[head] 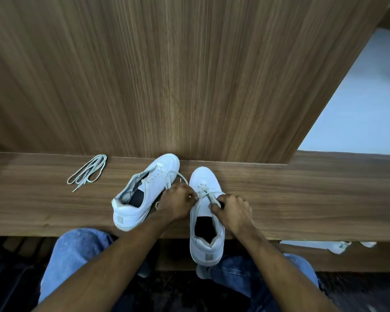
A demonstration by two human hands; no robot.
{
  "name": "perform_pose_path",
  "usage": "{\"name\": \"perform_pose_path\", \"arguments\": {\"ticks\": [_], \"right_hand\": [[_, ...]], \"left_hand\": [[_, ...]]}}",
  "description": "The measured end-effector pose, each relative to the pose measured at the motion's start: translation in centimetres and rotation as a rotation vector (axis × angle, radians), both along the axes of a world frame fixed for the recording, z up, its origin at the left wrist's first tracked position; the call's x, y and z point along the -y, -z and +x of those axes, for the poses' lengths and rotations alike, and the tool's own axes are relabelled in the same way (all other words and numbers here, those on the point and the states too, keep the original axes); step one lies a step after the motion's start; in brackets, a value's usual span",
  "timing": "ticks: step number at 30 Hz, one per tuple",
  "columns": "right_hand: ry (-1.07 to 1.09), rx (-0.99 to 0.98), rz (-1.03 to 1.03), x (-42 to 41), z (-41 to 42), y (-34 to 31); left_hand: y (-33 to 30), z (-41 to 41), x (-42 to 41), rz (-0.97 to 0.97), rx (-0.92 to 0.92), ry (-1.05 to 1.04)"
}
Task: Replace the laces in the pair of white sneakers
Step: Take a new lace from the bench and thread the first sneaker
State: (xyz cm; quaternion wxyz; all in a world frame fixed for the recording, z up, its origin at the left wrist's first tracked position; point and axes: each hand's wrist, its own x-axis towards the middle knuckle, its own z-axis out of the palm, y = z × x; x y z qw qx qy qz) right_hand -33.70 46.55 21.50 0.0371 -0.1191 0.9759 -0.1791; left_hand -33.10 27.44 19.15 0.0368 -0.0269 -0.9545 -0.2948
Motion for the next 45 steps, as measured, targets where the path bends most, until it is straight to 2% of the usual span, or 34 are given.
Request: {"name": "perform_pose_path", "arguments": {"ticks": [2, 3, 4, 7, 8, 9, 12, 16, 17, 19, 21, 23, 25, 26, 29, 31, 33, 38, 42, 45], "right_hand": [[0.006, 0.007, -0.008, 0.0, 0.0, 0.0], [0.010, 0.009, -0.011, 0.0, 0.0, 0.0], [0.013, 0.008, -0.010, 0.0, 0.1, 0.0], [0.018, 0.003, -0.001, 0.1, 0.1, 0.0], [0.018, 0.006, -0.002, 0.1, 0.1, 0.0], [0.020, 0.013, -0.004, 0.1, 0.1, 0.0], [0.026, 0.018, -0.003, 0.2, 0.1, 0.1], [0.045, 0.009, -0.027, 0.0, 0.1, 0.2], [0.047, 0.017, -0.031, 0.0, 0.1, 0.3], [0.048, 0.028, -0.040, 0.0, 0.1, 0.2], [0.051, 0.032, -0.045, 0.1, 0.2, 0.0], [0.050, 0.030, -0.038, 0.1, 0.2, -0.2], [0.053, 0.027, -0.036, 0.1, 0.3, -0.3], [0.054, 0.030, -0.032, 0.1, 0.4, -0.3], [0.063, 0.095, -0.043, 0.0, 0.1, -0.4], [0.047, 0.220, -0.157, -0.3, -0.6, -0.7], [0.024, 0.304, -0.387, -0.2, -1.5, -1.5], [-0.002, 0.283, -0.884, 2.6, -3.4, -6.7], [-0.012, 0.166, -0.896, 3.5, -4.5, -8.6], [0.219, 0.186, -1.041, 2.1, -4.7, -7.8]], "left_hand": [[-0.4, -0.2, -0.2, 0.063, 0.024, -0.080], [-1.1, -0.4, -0.2, 0.184, 0.063, -0.148], [-2.2, -0.9, 0.0, 0.391, 0.095, -0.253], [-6.5, -2.3, 1.6, 1.232, 0.162, -0.528], [-7.6, -2.7, 2.2, 1.374, 0.177, -0.553], [-8.2, -2.9, 2.5, 1.414, 0.188, -0.559], [-8.2, -2.8, 2.0, 1.340, 0.178, -0.568], [-6.0, -2.4, 1.0, 1.072, 0.171, -0.585], [-5.1, -2.5, 1.0, 0.931, 0.137, -0.560], [-3.3, -2.2, 1.4, 0.521, 0.068, -0.404], [-1.5, -1.9, 1.7, 0.182, 0.132, -0.191], [-0.7, -1.4, 1.3, -0.016, 0.243, -0.098], [-0.5, -1.2, 0.7, -0.110, 0.285, -0.088], [-0.7, -1.3, 0.4, -0.036, 0.301, -0.104], [-2.7, -2.2, 0.1, 0.476, 0.318, -0.204], [-5.6, -2.8, 0.3, 0.624, 0.236, -0.250], [-8.6, -3.3, 0.7, 0.647, 0.177, -0.167], [-13.7, -3.8, -0.3, 0.527, 0.169, 0.042], [-15.1, -3.6, -0.5, 0.513, 0.091, 0.069], [-14.4, -3.4, 1.3, 0.512, 0.097, 0.030]]}}
